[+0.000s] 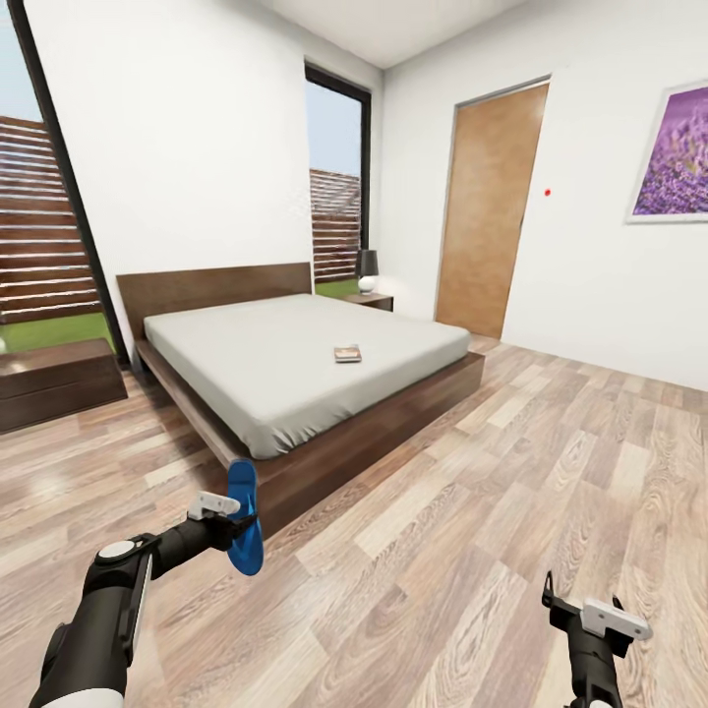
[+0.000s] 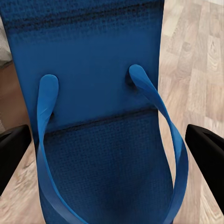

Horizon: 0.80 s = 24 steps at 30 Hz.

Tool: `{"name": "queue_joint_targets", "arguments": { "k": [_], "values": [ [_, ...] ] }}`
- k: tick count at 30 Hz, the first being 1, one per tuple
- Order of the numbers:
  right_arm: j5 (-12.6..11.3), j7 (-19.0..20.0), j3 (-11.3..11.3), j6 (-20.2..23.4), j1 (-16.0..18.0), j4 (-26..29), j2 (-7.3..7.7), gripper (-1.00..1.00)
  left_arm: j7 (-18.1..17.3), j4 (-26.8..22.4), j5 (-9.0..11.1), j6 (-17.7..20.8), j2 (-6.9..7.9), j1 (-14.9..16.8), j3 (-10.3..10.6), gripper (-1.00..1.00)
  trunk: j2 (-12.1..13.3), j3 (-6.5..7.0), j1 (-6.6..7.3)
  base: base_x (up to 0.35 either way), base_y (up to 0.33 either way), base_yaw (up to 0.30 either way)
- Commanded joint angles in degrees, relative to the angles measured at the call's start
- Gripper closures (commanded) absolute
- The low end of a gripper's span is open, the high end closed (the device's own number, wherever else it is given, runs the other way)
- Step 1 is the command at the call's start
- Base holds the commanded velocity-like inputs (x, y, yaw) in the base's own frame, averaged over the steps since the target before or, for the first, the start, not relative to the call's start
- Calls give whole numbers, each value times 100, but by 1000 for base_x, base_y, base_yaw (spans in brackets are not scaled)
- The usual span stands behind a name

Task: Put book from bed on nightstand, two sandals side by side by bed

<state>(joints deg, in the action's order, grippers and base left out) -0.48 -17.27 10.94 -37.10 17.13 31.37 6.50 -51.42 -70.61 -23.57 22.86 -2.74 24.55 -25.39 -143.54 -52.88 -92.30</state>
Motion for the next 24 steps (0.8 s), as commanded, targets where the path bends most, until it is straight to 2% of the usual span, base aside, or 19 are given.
{"name": "queue_joint_targets", "arguments": {
  "k": [1,3,24],
  "values": [
    [-6,-13,-4,-19,4,-5,1,-100,-43,-7,-32,43,-7,6,-19,100,-1,17,4,0,0,0],
    [-7,-13,-4,-19,4,-7,-1,-100,-43,-7,-33,43,-7,6,-19,100,2,61,9,0,0,0],
    [-5,-7,-4,-17,1,-6,-1,-100,-80,-12,-25,43,-7,6,-19,100,2,61,9,0,0,0]
  ]
}}
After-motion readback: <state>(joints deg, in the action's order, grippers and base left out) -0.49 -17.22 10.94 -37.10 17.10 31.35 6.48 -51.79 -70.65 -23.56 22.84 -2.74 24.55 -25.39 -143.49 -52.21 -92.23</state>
